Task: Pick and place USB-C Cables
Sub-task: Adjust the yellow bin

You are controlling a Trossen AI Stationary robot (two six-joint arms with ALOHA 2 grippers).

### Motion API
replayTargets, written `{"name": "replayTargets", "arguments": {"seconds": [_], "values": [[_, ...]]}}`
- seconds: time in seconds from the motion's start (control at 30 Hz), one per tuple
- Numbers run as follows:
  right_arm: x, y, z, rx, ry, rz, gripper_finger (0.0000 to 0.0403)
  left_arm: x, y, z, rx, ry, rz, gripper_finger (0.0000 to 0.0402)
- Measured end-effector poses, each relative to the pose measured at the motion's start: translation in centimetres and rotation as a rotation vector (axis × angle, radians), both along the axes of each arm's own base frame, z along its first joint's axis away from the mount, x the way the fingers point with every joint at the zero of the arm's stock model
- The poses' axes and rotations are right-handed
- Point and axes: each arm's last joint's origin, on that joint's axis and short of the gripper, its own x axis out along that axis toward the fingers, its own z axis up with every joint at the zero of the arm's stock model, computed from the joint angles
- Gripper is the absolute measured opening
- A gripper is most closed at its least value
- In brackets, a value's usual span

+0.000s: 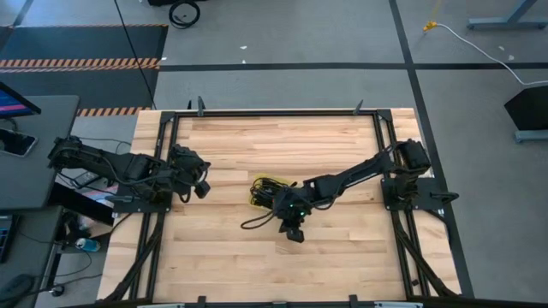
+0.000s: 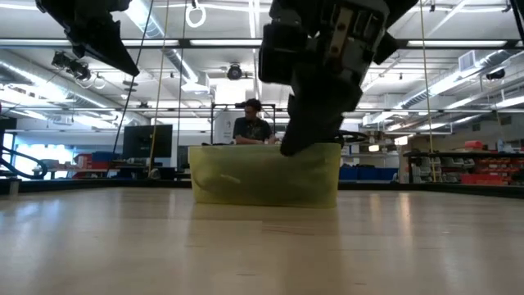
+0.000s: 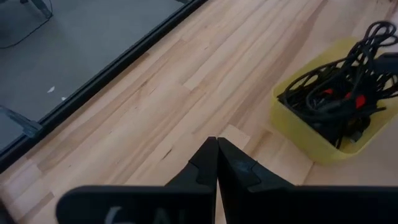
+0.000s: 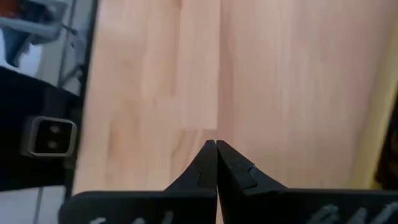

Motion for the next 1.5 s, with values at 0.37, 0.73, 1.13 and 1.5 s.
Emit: {"name": "replayTargets", "arguments": {"seconds": [0.37, 0.73, 1.13, 1.5], "values": [[-0.5, 0.4, -1.3, -0.094, 0.085, -0.035, 0.0000, -0.1, 0.0, -0.1, 0.005, 0.014, -0.001, 0.0008], [-1.4, -0.9, -1.9, -0.157, 0.167, 0.048, 0.0000, -0.1, 0.0, -0.1, 0.005, 0.015, -0.001, 0.0008], [-1.4, -2.6, -1.6, -0.189, 0.170, 0.057, 0.0000, -0.1, 0.0, -0.1, -0.002, 0.009, 0.005, 0.0008], [-1.8, -5.0, 8.6, -0.351, -0.138, -0.098, 0.0000, -0.1, 0.0, -0.1, -0.002, 0.007, 0.005, 0.0008]]}}
